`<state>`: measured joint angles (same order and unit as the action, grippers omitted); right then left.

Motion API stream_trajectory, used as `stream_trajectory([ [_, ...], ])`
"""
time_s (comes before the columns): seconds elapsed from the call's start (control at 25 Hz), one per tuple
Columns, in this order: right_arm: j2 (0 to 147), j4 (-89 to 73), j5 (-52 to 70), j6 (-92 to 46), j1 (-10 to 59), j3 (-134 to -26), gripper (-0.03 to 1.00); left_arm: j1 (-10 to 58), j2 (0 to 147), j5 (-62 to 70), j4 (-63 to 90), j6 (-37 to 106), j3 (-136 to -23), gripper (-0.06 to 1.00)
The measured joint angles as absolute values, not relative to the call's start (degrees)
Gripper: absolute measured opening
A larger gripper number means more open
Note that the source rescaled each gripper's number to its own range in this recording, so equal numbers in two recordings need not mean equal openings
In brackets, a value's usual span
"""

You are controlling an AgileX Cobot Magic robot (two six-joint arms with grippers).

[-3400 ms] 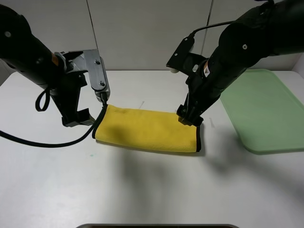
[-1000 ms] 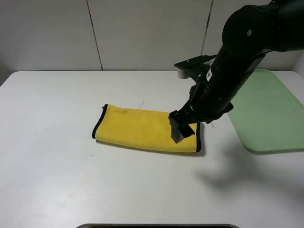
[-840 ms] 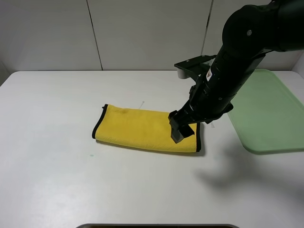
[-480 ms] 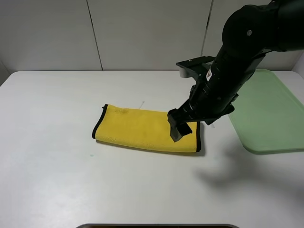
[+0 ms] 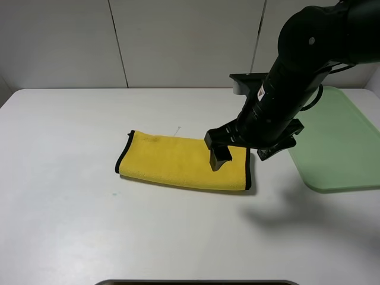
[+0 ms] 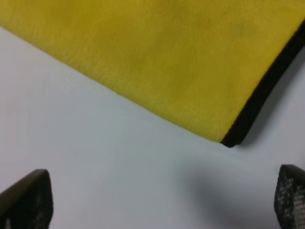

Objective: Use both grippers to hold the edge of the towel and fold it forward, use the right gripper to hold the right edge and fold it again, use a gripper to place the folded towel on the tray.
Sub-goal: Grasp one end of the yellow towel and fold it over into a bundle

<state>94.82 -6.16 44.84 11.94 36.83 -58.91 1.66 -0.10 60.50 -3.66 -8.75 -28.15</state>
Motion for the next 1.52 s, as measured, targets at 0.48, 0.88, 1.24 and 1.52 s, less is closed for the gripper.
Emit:
stream_trajectory([
  [0.48,94.82,-2.15,34.40,19.94,36.57,-58.91,1.00,-0.44,-0.10,60.50,-3.66,-8.75,-28.15,1.00],
  [0.88,100.05,0.34,33.40,24.30,29.10,-58.91,1.00,-0.44,-0.10,60.50,-3.66,-8.75,-28.15,1.00],
  [1.24,107.50,0.73,31.25,24.06,28.61,-58.91,1.00,-0.44,-0.10,60.50,-3.66,-8.75,-28.15,1.00],
  [1.52,113.29,2.80,28.37,23.67,28.59,-58.91,1.00,-0.50,-0.10,60.50,-3.66,-8.75,-28.15,1.00],
])
